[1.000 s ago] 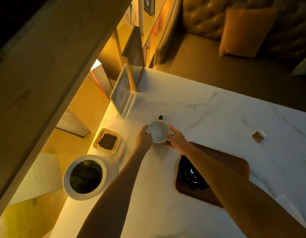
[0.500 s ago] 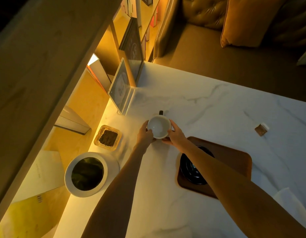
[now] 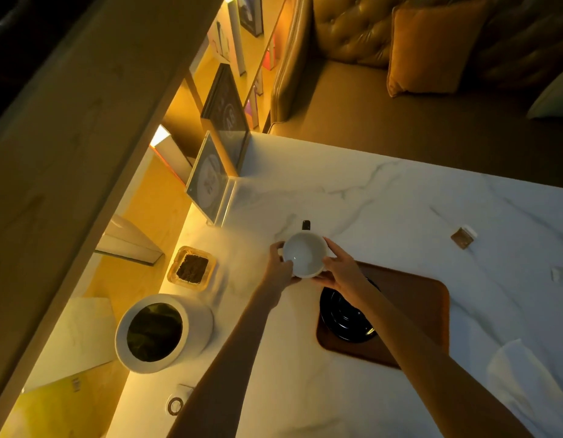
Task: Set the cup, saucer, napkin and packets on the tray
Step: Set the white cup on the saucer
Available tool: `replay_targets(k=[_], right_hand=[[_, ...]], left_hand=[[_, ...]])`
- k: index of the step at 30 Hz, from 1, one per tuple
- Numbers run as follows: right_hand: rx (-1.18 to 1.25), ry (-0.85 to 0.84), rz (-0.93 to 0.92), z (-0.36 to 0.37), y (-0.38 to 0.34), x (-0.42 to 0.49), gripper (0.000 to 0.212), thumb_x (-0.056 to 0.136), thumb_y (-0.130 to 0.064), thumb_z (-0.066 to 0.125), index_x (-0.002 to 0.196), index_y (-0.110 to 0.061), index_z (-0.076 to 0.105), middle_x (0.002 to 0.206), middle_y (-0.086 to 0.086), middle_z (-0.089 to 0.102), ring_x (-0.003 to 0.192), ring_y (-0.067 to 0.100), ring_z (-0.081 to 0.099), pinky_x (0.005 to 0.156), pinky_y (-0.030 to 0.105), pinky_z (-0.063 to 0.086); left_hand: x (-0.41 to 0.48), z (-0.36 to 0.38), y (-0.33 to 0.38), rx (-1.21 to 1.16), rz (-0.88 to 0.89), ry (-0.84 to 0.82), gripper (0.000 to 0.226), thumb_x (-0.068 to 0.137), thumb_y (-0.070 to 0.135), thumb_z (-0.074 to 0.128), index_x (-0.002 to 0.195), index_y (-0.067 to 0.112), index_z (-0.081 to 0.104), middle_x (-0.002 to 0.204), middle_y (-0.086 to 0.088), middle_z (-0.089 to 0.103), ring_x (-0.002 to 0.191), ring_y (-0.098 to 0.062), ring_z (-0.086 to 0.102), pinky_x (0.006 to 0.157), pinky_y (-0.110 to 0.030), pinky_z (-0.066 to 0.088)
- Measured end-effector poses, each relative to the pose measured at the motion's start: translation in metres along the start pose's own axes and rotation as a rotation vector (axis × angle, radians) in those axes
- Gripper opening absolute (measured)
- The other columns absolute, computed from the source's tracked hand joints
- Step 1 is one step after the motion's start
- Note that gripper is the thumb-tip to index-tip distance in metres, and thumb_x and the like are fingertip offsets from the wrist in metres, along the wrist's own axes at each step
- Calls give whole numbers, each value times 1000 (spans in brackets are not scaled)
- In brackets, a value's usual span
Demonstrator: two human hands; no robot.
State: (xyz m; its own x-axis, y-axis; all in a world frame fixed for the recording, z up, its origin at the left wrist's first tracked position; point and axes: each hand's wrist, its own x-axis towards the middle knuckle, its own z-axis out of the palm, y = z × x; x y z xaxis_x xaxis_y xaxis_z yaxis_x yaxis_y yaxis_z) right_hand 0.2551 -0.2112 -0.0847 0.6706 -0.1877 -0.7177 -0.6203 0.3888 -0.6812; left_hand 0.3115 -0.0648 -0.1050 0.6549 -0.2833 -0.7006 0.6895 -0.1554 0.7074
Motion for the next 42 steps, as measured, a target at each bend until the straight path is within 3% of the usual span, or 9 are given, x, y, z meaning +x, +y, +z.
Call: replay_targets(k=[5, 9, 13, 19, 22, 25, 31, 35, 42], right_hand=[[50, 52, 46, -56, 16, -39, 49, 93, 0, 53, 136, -23, 48, 133, 12, 51, 121, 36, 53, 91, 55, 54], [10, 95, 59, -84, 33, -59, 44, 95, -4, 51, 132, -27, 52, 131, 8, 51, 121, 34, 53, 89, 55, 55], [14, 132, 84, -92, 49, -65, 40, 95, -3, 50, 120, -34, 54, 129, 7, 51, 121, 33, 51, 75, 42, 61], [38, 166, 145, -99, 63, -64, 43, 97, -5, 47, 133, -29, 49, 129, 7, 46, 123, 35, 47, 85, 51, 57], [45, 170, 139, -102, 69, -66, 44, 97, -5, 47, 135, -27, 48, 131, 8, 46, 123, 35, 47, 73, 41, 60], [32, 165, 114, -107, 77, -66, 44, 96, -2, 47, 132, -28, 49, 129, 8, 46, 120, 34, 46, 76, 44, 59], [94, 159, 147, -115, 86, -61, 43, 94, -5, 53, 128, -32, 49, 132, 8, 46, 123, 35, 46, 74, 44, 59], [134, 156, 203, -115, 90, -58, 46, 97, -12, 51, 139, -27, 43, 135, 11, 44, 120, 34, 49, 70, 39, 60], [124, 155, 183, -112, 95, -60, 45, 99, -19, 49, 142, -25, 39, 138, 12, 43, 124, 33, 49, 79, 40, 58]], left_hand=[[-24, 49, -29, -6, -82, -104, 50, 90, -2, 48, 122, 32, 33, 127, -9, 39, 103, -24, 53, 66, -34, 61], [-40, 82, -52, 58, -134, -58, 49, 87, -2, 50, 121, 31, 36, 124, -5, 42, 106, -24, 53, 75, -39, 63], [-49, 93, -67, 78, -175, -41, 52, 87, -4, 49, 124, 29, 36, 125, -3, 40, 117, -30, 47, 75, -39, 62], [-55, 97, -78, 169, -157, -29, 46, 90, -1, 47, 125, 28, 39, 127, -4, 41, 117, -29, 47, 81, -43, 61], [-55, 101, -84, 190, -162, -15, 49, 91, 1, 49, 130, 29, 37, 126, -1, 40, 115, -25, 47, 71, -33, 62], [-54, 102, -93, 173, -156, -18, 51, 90, 1, 53, 126, 33, 37, 123, 1, 41, 111, -23, 49, 61, -26, 60], [-50, 102, -100, 183, -139, -7, 49, 91, 3, 55, 126, 34, 40, 124, 1, 45, 104, -19, 54, 61, -25, 60], [-51, 99, -102, 163, -120, -22, 46, 94, 8, 52, 129, 34, 39, 127, -1, 47, 108, -18, 54, 71, -26, 58], [-54, 98, -109, 185, -85, -4, 43, 99, 17, 45, 139, 29, 37, 135, -1, 46, 119, -22, 51, 94, -39, 56]])
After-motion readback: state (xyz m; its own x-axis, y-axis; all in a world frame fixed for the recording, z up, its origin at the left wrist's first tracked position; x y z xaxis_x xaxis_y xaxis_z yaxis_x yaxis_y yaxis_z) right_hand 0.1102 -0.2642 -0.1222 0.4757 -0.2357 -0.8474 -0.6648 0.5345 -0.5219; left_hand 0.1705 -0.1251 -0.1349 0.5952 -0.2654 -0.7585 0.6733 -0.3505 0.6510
